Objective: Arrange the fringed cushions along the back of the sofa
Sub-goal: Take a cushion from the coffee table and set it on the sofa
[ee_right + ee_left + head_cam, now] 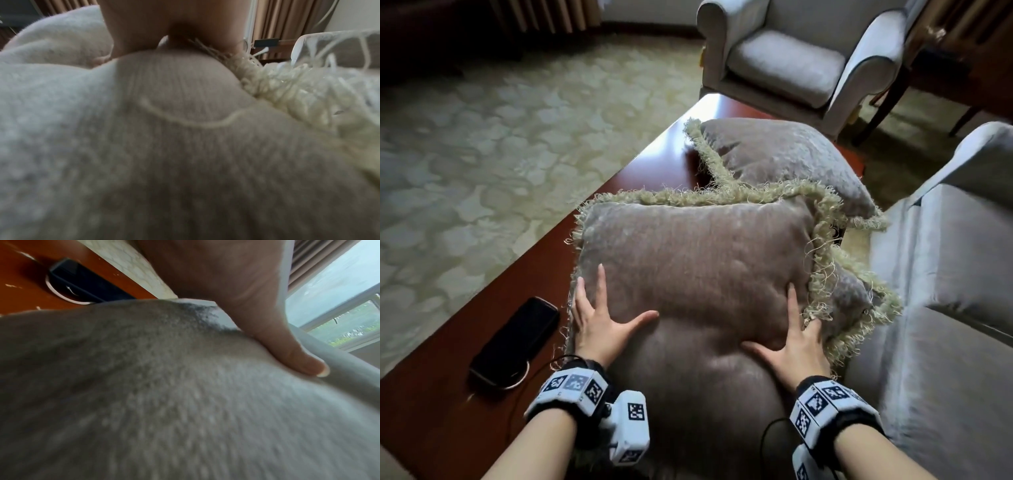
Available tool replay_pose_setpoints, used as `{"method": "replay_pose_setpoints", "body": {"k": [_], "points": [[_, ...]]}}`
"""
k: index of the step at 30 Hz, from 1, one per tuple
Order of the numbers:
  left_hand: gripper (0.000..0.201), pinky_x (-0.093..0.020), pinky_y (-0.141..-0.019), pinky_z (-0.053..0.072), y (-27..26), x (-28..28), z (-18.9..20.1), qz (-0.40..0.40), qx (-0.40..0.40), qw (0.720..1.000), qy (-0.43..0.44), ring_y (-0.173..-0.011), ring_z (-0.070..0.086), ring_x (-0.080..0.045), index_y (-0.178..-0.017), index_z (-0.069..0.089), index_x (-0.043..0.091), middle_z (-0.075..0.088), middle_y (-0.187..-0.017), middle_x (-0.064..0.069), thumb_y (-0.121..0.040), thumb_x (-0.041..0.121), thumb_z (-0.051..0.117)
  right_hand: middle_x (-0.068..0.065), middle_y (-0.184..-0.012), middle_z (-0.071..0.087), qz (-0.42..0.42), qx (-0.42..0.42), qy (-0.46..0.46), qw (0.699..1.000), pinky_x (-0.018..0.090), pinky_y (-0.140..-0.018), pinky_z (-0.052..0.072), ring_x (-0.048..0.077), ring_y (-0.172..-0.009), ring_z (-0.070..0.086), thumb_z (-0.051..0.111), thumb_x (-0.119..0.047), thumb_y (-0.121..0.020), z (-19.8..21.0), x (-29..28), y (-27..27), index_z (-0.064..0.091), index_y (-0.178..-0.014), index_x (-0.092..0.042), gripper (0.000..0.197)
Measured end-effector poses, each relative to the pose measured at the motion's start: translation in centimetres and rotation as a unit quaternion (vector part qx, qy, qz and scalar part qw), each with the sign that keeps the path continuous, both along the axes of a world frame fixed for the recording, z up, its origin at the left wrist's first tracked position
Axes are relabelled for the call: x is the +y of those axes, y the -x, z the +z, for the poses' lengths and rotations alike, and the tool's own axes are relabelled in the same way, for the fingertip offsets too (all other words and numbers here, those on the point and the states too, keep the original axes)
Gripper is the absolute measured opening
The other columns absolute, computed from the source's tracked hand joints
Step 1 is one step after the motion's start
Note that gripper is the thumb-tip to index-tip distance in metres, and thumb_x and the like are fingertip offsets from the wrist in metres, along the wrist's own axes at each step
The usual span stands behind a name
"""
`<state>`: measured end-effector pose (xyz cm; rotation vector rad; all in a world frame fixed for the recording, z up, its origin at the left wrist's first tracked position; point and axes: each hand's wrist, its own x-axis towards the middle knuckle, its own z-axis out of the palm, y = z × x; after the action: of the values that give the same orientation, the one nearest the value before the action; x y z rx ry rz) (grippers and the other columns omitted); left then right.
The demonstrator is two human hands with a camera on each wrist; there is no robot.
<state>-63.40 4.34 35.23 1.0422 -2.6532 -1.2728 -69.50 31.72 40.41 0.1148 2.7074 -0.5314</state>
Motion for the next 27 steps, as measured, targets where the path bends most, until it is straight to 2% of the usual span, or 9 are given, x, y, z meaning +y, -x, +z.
{"method": "replay_pose_setpoints", "body": {"k": [3,6,9,13,15,17,19,23,27], "points": [[0.136,-0.046,-0.117,0.003,0.1,-1.2,-0.9,0.008,-0.03,0.999,-0.021,-0.144,-0.008,-0.027,-0.14,-0.012,0.051,-0.01,-0.156,-0.011,-0.024,0.097,0.041,0.018,-0.13,0.03,-0.005,0.001,0.006,1.0,0.044,-0.096,0.042,0.039,-0.123,0.043,0.068,-0.067,-0.059,-0.5,-0.1,0.1,-0.023,-0.134,-0.051,0.119],[0.137,-0.046,-0.117,0.006,0.1,-2.1,-1.4,0.028,-0.03,0.996,-0.075,-0.145,-0.002,-0.028,-0.14,-0.013,0.05,-0.005,-0.157,-0.014,-0.028,0.089,0.057,0.018,-0.125,0.033,-0.004,0.007,0.002,1.0,0.045,-0.096,0.042,0.039,-0.121,0.043,0.069,-0.067,-0.058,-0.8,-0.1,0.4,-0.024,-0.131,-0.051,0.119],[0.151,-0.046,-0.117,0.01,-0.1,-3.1,-2.2,0.054,-0.036,0.99,-0.125,-0.145,0.007,-0.026,-0.143,-0.014,0.04,0.006,-0.158,-0.01,-0.018,0.094,0.05,0.018,-0.121,0.035,-0.007,0.004,0.005,1.0,0.045,-0.095,0.042,0.039,-0.119,0.044,0.069,-0.067,-0.057,-1.1,-0.1,0.5,-0.023,-0.131,-0.052,0.119],[0.151,-0.047,-0.117,0.006,-0.3,-3.7,-2.8,0.068,-0.083,0.978,-0.181,-0.145,0.005,-0.028,-0.143,-0.021,0.032,0.003,-0.158,-0.007,-0.025,0.089,0.055,0.019,-0.12,0.036,-0.013,0.002,0.017,1.0,0.047,-0.096,0.042,0.041,-0.117,0.045,0.071,-0.066,-0.055,-1.6,0.1,0.5,-0.024,-0.129,-0.056,0.12],[0.145,-0.045,-0.117,0.013,-0.4,-3.9,-2.8,0.071,-0.086,0.975,-0.191,-0.142,0.018,-0.03,-0.144,-0.021,0.031,0.007,-0.158,-0.007,-0.036,0.087,0.059,0.021,-0.119,0.037,-0.015,0.002,0.029,0.999,0.047,-0.098,0.041,0.042,-0.116,0.046,0.072,-0.065,-0.054,-1.9,0.2,0.6,-0.023,-0.127,-0.057,0.121],[0.139,-0.047,-0.114,0.022,-0.5,-4.0,-2.6,0.064,-0.089,0.981,-0.16,-0.136,0.033,-0.035,-0.142,-0.021,0.038,0.016,-0.156,-0.006,-0.037,0.087,0.056,0.022,-0.12,0.038,-0.02,-0.006,0.048,0.999,0.045,-0.1,0.04,0.042,-0.115,0.047,0.074,-0.062,-0.054,-2.0,0.4,0.8,-0.022,-0.127,-0.058,0.121],[0.135,-0.047,-0.11,0.029,-0.8,-3.9,-2.0,0.049,-0.083,0.987,-0.126,-0.129,0.042,-0.038,-0.139,-0.022,0.046,0.025,-0.154,-0.008,-0.034,0.088,0.051,0.024,-0.12,0.04,-0.023,-0.015,0.066,0.997,0.041,-0.101,0.039,0.04,-0.114,0.049,0.077,-0.059,-0.054,-2.0,0.6,1.1,-0.02,-0.129,-0.059,0.122],[0.122,-0.045,-0.108,0.032,-1.3,-3.1,-0.1,0.029,-0.051,0.993,-0.1,-0.125,0.046,-0.039,-0.135,-0.02,0.055,0.042,-0.145,-0.013,-0.042,0.083,0.054,0.025,-0.118,0.046,-0.024,-0.014,0.092,0.995,0.036,-0.099,0.04,0.037,-0.11,0.051,0.079,-0.056,-0.053,-1.6,1.4,1.4,-0.012,-0.136,-0.056,0.123],[0.113,-0.044,-0.105,0.037,-1.4,-1.5,2.8,0.022,-0.02,0.996,-0.09,-0.122,0.05,-0.037,-0.129,-0.017,0.066,0.047,-0.14,-0.016,-0.042,0.085,0.054,0.023,-0.116,0.052,-0.029,0.01,0.135,0.99,0.035,-0.1,0.039,0.034,-0.113,0.052,0.083,-0.052,-0.05,-0.3,1.4,1.2,-0.003,-0.139,-0.056,0.124]]}}
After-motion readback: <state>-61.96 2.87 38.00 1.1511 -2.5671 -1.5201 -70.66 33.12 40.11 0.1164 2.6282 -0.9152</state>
